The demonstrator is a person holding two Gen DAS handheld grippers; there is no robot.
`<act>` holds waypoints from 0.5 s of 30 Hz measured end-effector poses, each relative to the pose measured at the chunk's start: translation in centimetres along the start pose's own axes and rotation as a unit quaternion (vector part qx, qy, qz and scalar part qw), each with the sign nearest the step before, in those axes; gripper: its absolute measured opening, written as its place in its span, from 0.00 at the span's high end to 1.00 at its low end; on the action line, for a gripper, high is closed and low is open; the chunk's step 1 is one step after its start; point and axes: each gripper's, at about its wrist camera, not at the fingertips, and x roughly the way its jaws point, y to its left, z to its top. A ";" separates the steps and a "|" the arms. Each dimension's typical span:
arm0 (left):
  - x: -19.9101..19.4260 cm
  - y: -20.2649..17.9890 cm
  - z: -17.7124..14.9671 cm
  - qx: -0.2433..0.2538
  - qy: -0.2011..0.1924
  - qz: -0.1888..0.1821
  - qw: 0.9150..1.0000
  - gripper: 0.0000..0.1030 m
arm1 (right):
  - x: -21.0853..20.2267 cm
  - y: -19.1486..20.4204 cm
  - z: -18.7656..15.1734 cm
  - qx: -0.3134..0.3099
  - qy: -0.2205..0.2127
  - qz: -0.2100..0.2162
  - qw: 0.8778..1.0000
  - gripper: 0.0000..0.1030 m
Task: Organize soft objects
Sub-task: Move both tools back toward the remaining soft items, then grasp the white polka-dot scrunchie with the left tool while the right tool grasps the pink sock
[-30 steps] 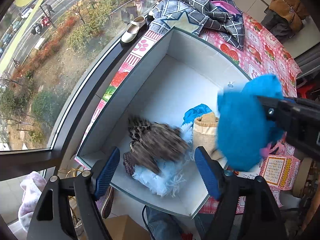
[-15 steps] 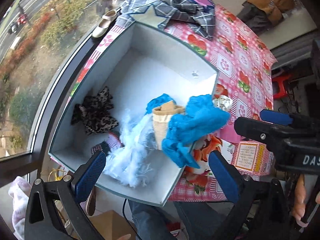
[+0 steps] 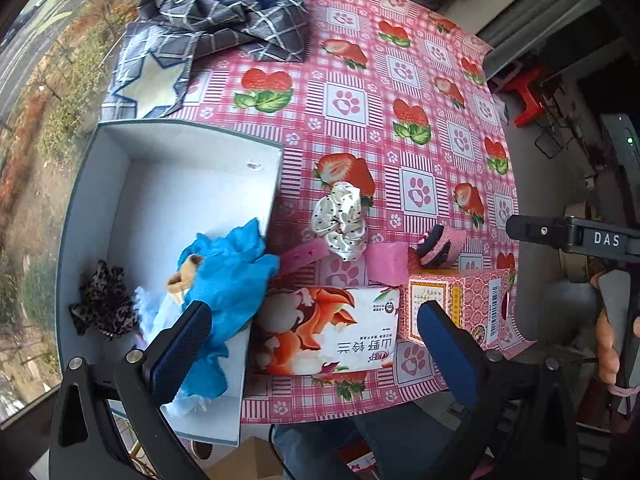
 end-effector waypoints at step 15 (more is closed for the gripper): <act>10.3 -5.3 7.2 0.014 0.122 0.016 0.992 0.00 | 12.8 -5.7 2.4 0.050 0.105 0.058 0.992 0.00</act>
